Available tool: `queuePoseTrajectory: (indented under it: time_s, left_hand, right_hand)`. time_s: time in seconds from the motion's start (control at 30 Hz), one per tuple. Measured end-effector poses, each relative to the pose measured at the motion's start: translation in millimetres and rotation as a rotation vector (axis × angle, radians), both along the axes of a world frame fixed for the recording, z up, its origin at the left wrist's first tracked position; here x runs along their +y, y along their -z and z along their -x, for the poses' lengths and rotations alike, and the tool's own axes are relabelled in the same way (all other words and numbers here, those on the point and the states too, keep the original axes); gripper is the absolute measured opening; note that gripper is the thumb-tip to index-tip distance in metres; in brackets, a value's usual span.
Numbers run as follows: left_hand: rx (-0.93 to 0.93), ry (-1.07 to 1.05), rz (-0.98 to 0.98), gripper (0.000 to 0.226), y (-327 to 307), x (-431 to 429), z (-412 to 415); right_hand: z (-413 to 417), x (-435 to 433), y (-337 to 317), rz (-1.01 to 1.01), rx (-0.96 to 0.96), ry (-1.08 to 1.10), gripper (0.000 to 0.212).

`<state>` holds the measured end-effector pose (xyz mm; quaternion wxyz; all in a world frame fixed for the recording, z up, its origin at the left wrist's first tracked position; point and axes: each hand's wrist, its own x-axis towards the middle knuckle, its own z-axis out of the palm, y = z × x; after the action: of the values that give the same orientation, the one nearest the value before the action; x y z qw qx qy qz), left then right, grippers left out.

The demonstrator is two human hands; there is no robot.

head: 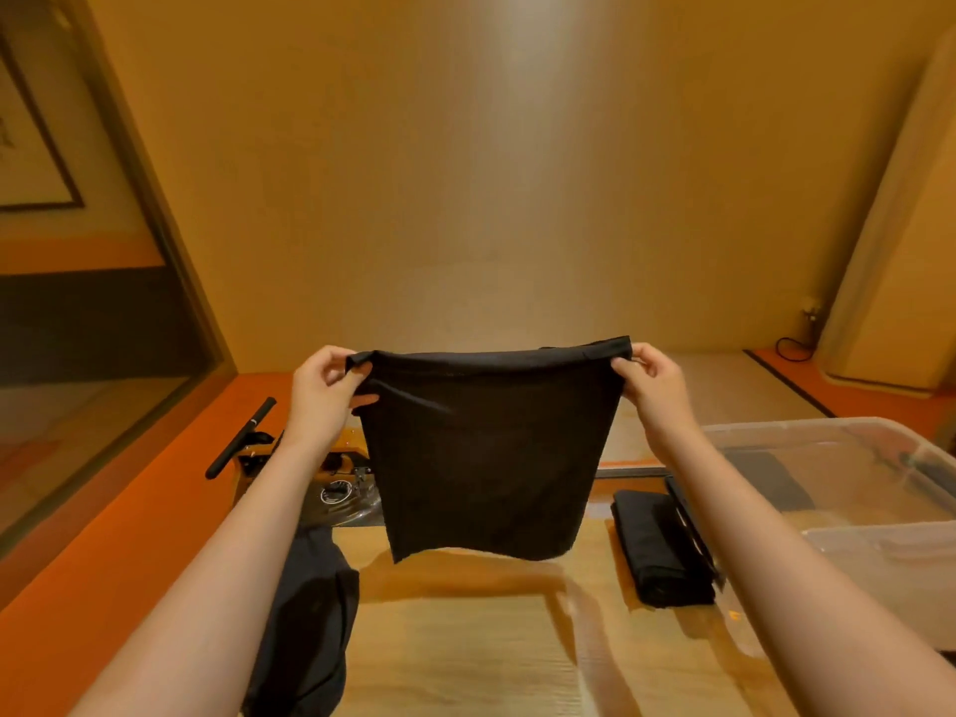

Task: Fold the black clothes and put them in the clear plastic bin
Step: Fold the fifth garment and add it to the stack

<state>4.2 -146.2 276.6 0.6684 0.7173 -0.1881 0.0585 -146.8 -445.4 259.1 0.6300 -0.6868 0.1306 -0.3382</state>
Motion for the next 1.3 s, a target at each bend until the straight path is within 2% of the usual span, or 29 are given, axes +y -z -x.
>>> queuePoseTrajectory:
  time_s: [0.13, 0.27, 0.43, 0.7, 0.97, 1.17, 1.3]
  left_hand:
    - [-0.03, 0.031, 0.006, 0.012, -8.8, 5.9, 1.4]
    - [0.004, 0.036, -0.023, 0.011, 18.8, 18.2, 20.2]
    - [0.145, 0.088, -0.129, 0.011, 88.8, 42.3, 56.9]
    - [0.403, 0.002, -0.189, 0.01, 202.6, 88.8, 163.8]
    - [0.72, -0.046, -0.18, 0.008, 241.7, 113.0, 238.0]
    - [0.707, -0.009, -0.238, 0.006, 239.1, 124.7, 244.6]
    - [0.528, 0.026, -0.252, 0.005, 223.0, 115.2, 210.3]
  right_hand:
    - [-1.6, -0.5, -2.7, -0.019, -0.055, -0.014, 0.018]
    - [15.7, 6.8, 21.7, -0.074, -0.055, -0.043, 0.019]
    - [61.2, 26.9, 85.1, -0.086, 0.061, -0.035, 0.017]
    - [160.1, 70.6, 192.6, -0.221, 0.273, 0.041, 0.016]
    - [218.4, 102.4, 232.1, -0.33, 0.372, 0.061, 0.02]
    - [231.4, 111.0, 235.2, -0.342, 0.394, 0.031, 0.017]
    - [200.9, 101.9, 215.3, -0.329, 0.355, 0.031, 0.017]
